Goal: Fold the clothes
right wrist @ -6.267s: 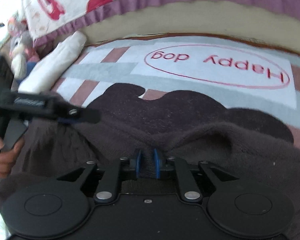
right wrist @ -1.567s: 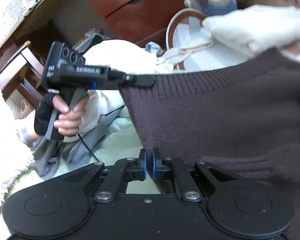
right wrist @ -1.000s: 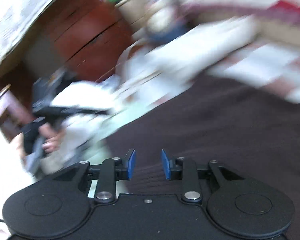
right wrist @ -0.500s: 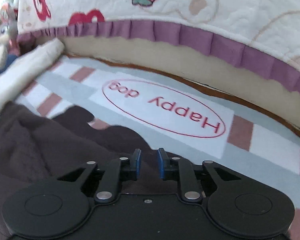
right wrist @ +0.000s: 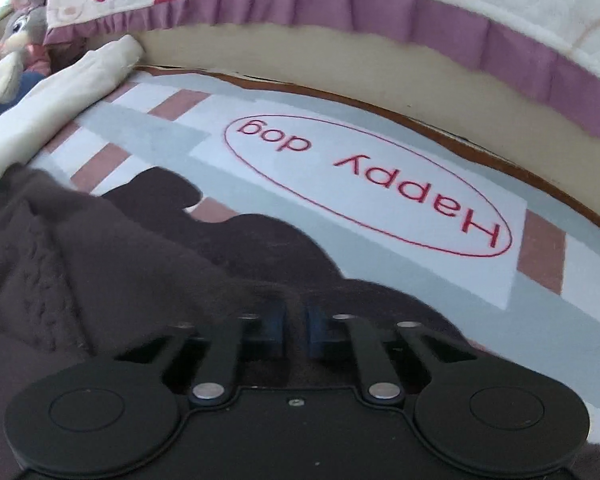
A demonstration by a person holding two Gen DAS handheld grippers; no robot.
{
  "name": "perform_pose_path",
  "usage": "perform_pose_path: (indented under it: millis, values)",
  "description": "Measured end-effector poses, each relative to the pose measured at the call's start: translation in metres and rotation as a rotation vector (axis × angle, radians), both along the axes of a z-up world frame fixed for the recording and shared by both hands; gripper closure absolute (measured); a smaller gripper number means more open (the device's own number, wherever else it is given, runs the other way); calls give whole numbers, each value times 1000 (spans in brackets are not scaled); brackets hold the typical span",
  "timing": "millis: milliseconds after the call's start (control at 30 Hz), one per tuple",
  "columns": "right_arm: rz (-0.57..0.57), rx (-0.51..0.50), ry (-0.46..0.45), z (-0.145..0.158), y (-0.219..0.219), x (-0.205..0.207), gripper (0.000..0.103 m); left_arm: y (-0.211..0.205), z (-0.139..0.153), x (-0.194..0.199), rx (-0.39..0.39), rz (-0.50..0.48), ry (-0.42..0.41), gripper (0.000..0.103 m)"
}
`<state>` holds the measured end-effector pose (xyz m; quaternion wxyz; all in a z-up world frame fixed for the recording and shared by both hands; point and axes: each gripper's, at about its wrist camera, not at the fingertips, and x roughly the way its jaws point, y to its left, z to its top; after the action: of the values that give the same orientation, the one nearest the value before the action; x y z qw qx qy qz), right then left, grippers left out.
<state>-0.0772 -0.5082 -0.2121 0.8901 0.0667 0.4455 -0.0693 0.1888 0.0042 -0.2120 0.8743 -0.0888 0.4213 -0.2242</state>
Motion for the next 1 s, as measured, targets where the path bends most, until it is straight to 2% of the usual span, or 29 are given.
perform_pose_path:
  millis: [33, 67, 100, 133, 200, 333, 400, 433, 600, 633, 700, 767, 833, 867, 933, 1000]
  values:
    - [-4, -48, -13, 3, 7, -3, 96, -2, 0, -2, 7, -11, -8, 31]
    - [-10, -99, -47, 9, 13, -8, 96, -4, 1, -4, 17, -25, -16, 44]
    - [-29, -134, -81, 14, 16, -13, 97, -8, 1, -7, 49, -70, -24, 94]
    - [-49, -160, -113, 20, 17, -18, 97, -10, 2, -11, 80, -104, -31, 94]
    - [-87, -212, -175, 33, 18, -28, 98, -14, 11, -29, 134, -123, -109, 95]
    - [-118, -317, -258, 50, 28, -43, 99, -19, 49, -74, 238, -75, -323, 95]
    - [-123, -350, -266, 49, 26, -42, 99, -17, 72, -85, 251, -15, -453, 95]
    - [-128, -365, -269, 47, 24, -40, 99, -19, 80, -85, 251, 1, -489, 95]
    - [-165, -376, -274, 42, 17, -19, 100, -43, 100, -58, 297, 3, -556, 95]
    - [-173, -395, -272, 42, 17, -14, 103, -50, 98, -57, 328, 4, -569, 95]
    - [-190, -403, -271, 48, 12, -4, 103, -68, 88, -49, 399, -2, -568, 95]
    - [-214, -368, -274, 57, 2, 5, 103, -71, 79, -33, 403, -11, -489, 95]
    - [-250, -267, -240, 63, -14, 13, 103, -72, 66, -21, 411, -14, -392, 90]
    - [-251, -215, -232, 64, -16, 11, 95, -71, 58, -17, 416, -13, -339, 88]
    - [-249, -116, -216, 66, -19, 6, 91, -66, 54, -22, 407, 8, -327, 87]
    - [-224, -82, -192, 63, -9, -10, 67, -60, 51, -28, 400, 27, -316, 84]
